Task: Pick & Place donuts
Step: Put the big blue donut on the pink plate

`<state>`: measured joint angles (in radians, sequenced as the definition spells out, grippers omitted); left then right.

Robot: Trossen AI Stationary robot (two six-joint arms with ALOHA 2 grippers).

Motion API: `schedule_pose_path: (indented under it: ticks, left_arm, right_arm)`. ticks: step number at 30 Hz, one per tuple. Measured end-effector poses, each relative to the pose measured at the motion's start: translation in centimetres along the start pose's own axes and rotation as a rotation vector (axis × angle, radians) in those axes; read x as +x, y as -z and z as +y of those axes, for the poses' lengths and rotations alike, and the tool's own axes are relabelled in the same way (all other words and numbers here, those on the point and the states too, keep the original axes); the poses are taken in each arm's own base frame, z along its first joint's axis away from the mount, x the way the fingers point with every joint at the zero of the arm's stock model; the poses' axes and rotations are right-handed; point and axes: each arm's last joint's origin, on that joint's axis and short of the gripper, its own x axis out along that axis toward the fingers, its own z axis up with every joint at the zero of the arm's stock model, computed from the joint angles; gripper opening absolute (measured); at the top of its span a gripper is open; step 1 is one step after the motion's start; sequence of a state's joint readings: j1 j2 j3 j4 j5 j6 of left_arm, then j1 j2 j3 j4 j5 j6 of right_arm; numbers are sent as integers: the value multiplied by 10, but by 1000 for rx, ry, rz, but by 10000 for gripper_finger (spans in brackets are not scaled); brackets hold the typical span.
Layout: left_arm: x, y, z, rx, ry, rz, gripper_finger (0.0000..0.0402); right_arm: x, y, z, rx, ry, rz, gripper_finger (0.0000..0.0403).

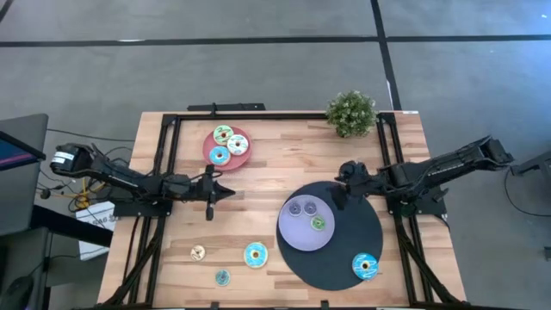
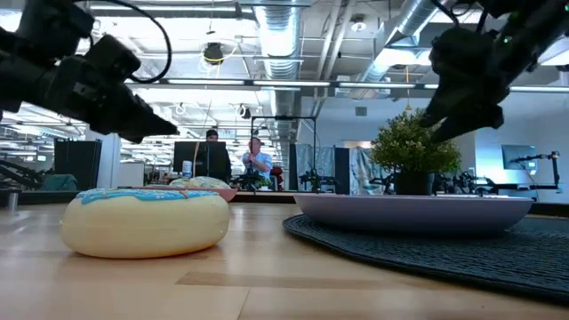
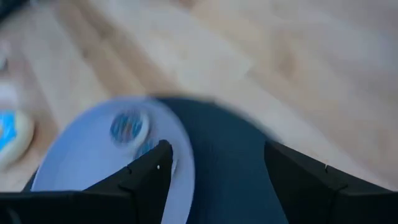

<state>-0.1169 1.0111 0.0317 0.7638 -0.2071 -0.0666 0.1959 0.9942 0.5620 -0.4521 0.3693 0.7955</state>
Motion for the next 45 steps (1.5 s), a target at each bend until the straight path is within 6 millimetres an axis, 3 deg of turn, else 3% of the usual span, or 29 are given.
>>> schedule_pose_path:
  ticks: [6, 14, 24, 30, 37, 45]
  left_arm:
    - [-3, 3, 1, 6, -2, -17, 0]
    - [-3, 3, 1, 25, -2, -13, 0]
    - [-3, 5, 1, 27, 1, -4, 0]
    - [-3, 4, 1, 28, 1, -7, 0]
    - [-3, 4, 2, 33, -29, -12, 0]
    - [-3, 3, 2, 41, -40, -20, 0]
  right_arm:
    - [-12, -5, 9, 81, 62, 239, 244]
    - [-41, 6, 32, 182, 162, 490, 244]
    - [-66, 54, 71, 340, 208, 721, 244]
    - [-77, 87, 87, 445, 301, 743, 244]
    - [-74, 118, 105, 512, 326, 759, 244]
    - [-59, 136, 115, 501, 349, 775, 244]
